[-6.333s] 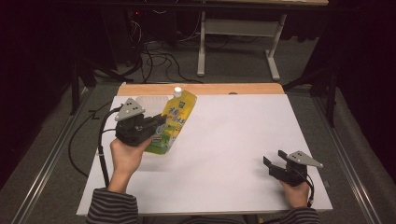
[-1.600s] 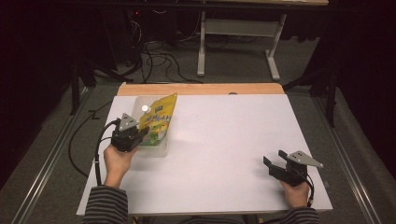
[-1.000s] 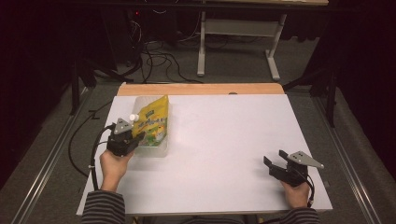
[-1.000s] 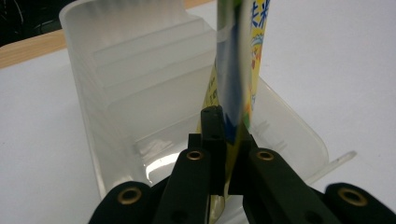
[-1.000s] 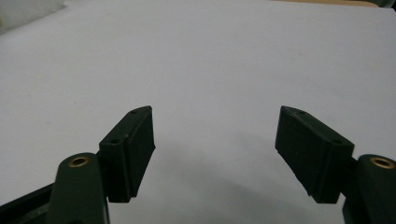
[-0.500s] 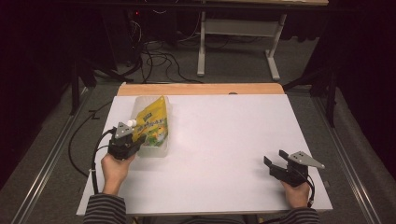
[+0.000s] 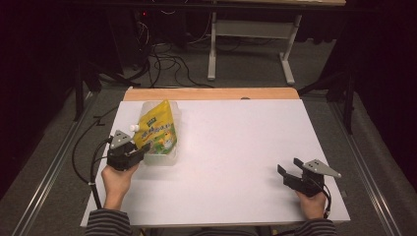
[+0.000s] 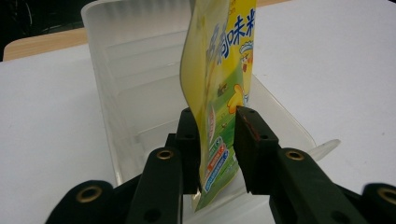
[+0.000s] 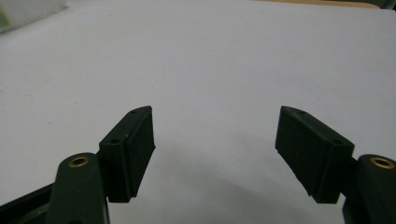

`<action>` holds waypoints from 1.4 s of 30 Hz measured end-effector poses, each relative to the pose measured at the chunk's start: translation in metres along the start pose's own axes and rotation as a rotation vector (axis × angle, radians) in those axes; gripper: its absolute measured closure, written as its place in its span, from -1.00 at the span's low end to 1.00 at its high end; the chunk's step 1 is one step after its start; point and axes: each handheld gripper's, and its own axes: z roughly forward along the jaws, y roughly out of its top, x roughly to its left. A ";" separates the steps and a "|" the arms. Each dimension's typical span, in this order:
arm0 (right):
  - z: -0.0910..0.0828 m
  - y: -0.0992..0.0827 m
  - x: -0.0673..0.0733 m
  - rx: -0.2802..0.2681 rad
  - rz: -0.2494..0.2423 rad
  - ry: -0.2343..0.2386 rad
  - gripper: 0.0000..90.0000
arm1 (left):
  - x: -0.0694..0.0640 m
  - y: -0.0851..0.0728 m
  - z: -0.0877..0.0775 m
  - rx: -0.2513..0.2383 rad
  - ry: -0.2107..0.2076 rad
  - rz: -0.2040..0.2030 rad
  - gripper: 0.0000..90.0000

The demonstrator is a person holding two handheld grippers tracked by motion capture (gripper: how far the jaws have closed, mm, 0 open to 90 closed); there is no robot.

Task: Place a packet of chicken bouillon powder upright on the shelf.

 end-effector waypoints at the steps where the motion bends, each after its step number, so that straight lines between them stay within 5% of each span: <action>1: 0.000 0.000 0.000 -0.002 0.002 -0.001 -0.36 | 0.000 0.000 0.000 0.000 0.000 0.000 0.59; 27: 0.001 0.000 0.001 0.006 -0.004 -0.002 -0.36 | -0.005 -0.019 -0.040 -0.067 0.072 -0.058 0.23; 42: 0.001 0.001 0.000 0.010 -0.005 -0.004 -0.36 | -0.015 -0.031 -0.048 -0.049 0.038 -0.077 0.15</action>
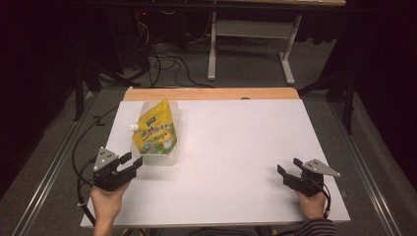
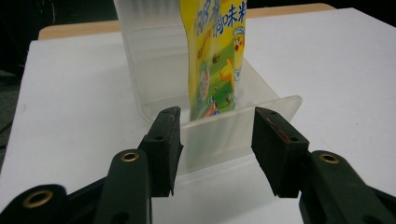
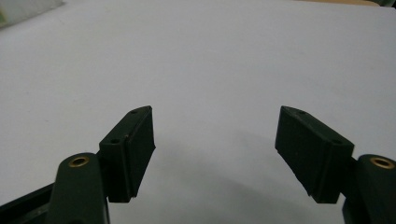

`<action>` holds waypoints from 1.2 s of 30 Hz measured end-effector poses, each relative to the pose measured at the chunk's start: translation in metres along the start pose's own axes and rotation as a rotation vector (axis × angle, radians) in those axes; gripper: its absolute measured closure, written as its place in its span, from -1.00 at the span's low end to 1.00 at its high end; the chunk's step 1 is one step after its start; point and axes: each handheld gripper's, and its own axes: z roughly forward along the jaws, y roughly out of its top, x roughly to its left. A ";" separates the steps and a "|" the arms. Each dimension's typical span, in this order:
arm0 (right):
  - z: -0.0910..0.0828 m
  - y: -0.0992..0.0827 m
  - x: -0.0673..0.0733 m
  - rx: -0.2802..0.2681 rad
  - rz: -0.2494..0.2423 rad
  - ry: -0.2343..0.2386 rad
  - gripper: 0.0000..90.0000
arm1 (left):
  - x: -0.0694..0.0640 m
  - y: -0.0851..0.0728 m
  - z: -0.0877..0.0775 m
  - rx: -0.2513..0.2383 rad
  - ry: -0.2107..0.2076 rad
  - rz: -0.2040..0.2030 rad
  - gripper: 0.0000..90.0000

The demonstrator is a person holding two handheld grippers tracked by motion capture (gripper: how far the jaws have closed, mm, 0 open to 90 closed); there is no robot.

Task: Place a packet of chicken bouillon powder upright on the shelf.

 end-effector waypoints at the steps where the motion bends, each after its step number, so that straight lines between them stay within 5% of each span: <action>1: 0.000 0.000 0.000 0.002 0.003 0.002 -0.36 | 0.000 0.000 0.000 0.000 0.000 0.000 0.14; 36: 0.000 0.000 0.001 0.000 -0.004 0.001 -0.36 | -0.039 -0.010 0.004 -0.018 -0.096 0.027 0.06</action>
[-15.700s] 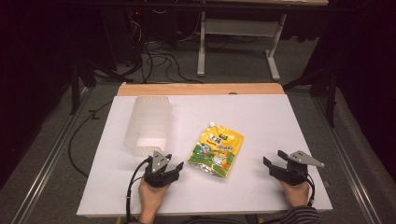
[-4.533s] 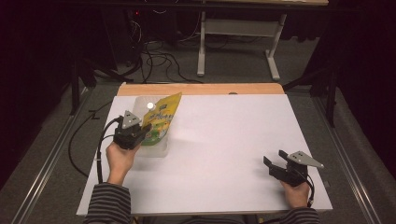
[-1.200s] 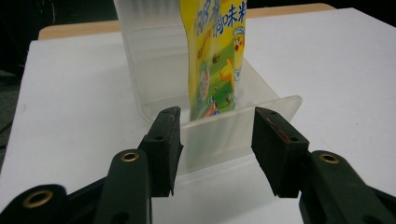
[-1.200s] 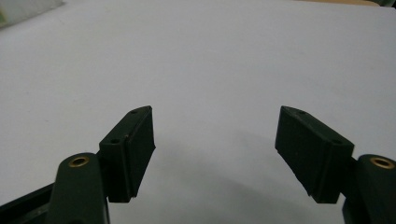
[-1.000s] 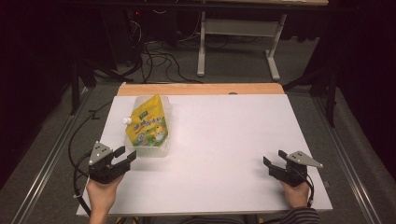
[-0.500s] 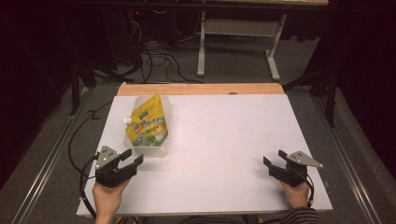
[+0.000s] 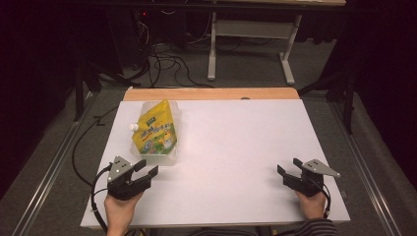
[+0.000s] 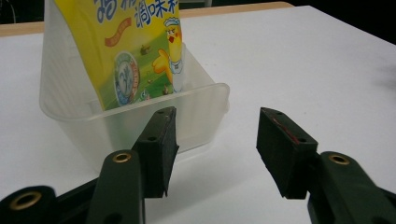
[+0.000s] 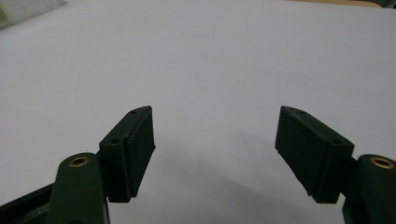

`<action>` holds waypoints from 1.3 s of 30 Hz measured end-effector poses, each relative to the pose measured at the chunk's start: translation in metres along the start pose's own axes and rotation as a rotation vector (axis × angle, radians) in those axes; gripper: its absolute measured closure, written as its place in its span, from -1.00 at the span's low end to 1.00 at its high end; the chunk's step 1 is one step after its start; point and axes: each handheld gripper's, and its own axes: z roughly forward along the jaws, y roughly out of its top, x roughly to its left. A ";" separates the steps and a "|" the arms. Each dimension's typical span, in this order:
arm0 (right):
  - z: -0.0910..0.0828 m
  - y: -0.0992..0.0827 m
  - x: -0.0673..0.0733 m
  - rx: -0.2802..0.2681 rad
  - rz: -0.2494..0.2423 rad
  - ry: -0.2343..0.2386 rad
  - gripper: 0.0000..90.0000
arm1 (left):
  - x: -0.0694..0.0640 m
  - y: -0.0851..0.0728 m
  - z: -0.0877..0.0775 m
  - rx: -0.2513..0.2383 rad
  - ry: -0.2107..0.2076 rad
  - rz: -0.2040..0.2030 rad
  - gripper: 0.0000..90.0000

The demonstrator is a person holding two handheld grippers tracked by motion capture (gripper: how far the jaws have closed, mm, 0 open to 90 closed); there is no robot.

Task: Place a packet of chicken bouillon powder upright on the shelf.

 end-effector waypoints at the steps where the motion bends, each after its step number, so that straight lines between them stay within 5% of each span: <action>1: 0.000 0.000 0.000 0.000 0.000 0.000 -0.36 | 0.000 0.000 0.000 0.000 0.000 0.000 0.06; 39: 0.001 0.000 0.000 0.007 0.001 0.001 -0.36 | -0.030 0.001 0.036 0.015 -0.099 0.023 0.05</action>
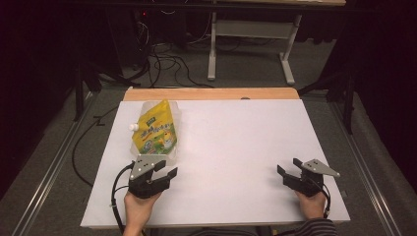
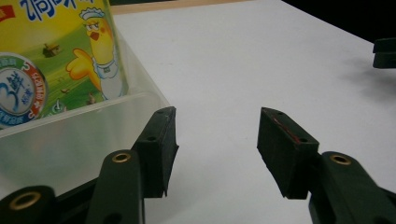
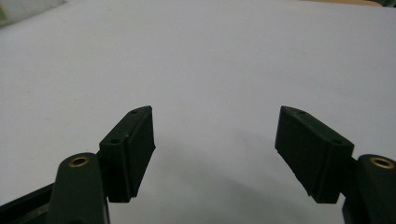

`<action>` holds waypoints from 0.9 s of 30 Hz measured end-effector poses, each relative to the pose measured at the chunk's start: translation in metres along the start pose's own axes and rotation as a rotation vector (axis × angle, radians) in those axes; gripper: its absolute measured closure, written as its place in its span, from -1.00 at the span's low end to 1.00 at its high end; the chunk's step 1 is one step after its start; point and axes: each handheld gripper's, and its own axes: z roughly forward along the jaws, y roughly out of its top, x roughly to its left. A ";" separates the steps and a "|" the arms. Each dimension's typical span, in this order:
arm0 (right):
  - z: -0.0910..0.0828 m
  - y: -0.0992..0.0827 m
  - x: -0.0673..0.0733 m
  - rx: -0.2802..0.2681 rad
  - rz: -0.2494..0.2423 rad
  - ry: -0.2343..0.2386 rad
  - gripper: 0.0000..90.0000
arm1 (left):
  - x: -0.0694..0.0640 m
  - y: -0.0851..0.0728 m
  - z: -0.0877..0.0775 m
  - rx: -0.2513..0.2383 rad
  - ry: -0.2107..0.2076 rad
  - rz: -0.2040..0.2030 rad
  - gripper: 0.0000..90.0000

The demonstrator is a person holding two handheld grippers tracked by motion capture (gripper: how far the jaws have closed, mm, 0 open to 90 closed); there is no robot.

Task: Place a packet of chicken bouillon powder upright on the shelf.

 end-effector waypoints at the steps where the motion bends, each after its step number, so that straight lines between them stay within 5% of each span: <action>1: 0.000 0.000 0.000 0.000 0.000 0.001 -0.36 | -0.001 0.000 0.001 0.001 -0.001 0.000 0.05; 27: 0.000 0.000 0.000 0.006 0.008 0.002 -0.36 | -0.020 -0.002 0.042 0.018 -0.016 0.031 0.06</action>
